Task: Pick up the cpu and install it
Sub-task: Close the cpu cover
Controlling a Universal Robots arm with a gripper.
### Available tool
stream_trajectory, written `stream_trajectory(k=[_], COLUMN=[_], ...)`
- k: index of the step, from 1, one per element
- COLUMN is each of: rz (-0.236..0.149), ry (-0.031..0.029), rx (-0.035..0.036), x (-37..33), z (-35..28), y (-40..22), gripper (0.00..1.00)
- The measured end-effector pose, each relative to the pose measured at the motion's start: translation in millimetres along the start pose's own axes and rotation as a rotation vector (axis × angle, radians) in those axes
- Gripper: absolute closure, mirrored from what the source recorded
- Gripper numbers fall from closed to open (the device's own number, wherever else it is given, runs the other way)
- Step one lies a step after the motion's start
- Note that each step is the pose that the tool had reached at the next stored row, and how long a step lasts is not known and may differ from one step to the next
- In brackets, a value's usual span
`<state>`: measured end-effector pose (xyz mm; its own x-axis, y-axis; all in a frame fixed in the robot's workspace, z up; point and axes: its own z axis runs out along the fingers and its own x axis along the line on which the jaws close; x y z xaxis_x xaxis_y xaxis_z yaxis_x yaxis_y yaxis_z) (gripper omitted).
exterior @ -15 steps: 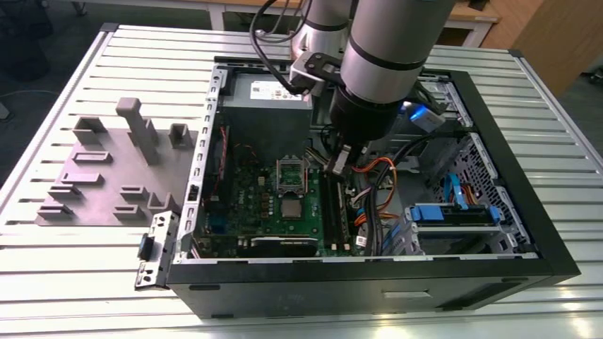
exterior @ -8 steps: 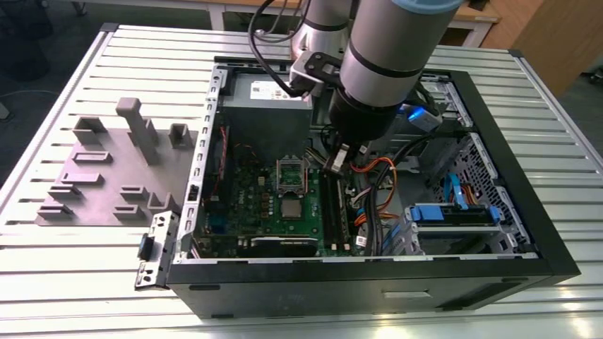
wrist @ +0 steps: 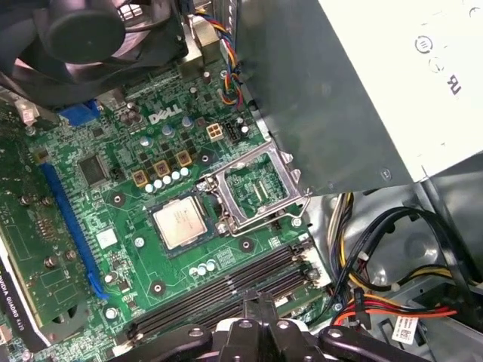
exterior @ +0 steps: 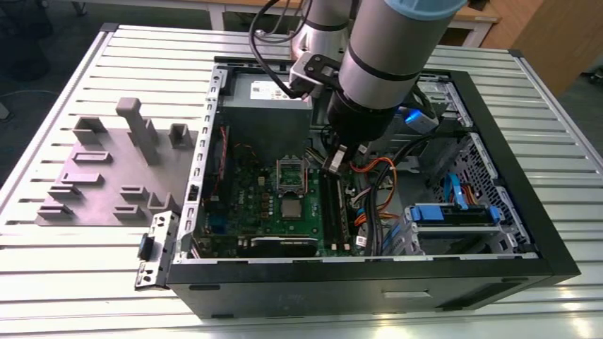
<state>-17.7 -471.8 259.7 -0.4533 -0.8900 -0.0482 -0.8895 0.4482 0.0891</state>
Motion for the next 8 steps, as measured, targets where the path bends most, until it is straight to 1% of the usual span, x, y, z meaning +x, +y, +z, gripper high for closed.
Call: stream_trajectory(k=[2,5,8], rz=[0.0,0.001,0.022], ry=[-0.0003,-0.0004,-0.0022], rx=[-0.0001,-0.0001,0.001], x=[-0.6,-7.7,-9.4], z=[0.7,5.6,10.4], y=[0.2,3.5,4.1], gripper=[0.89,0.89,0.89])
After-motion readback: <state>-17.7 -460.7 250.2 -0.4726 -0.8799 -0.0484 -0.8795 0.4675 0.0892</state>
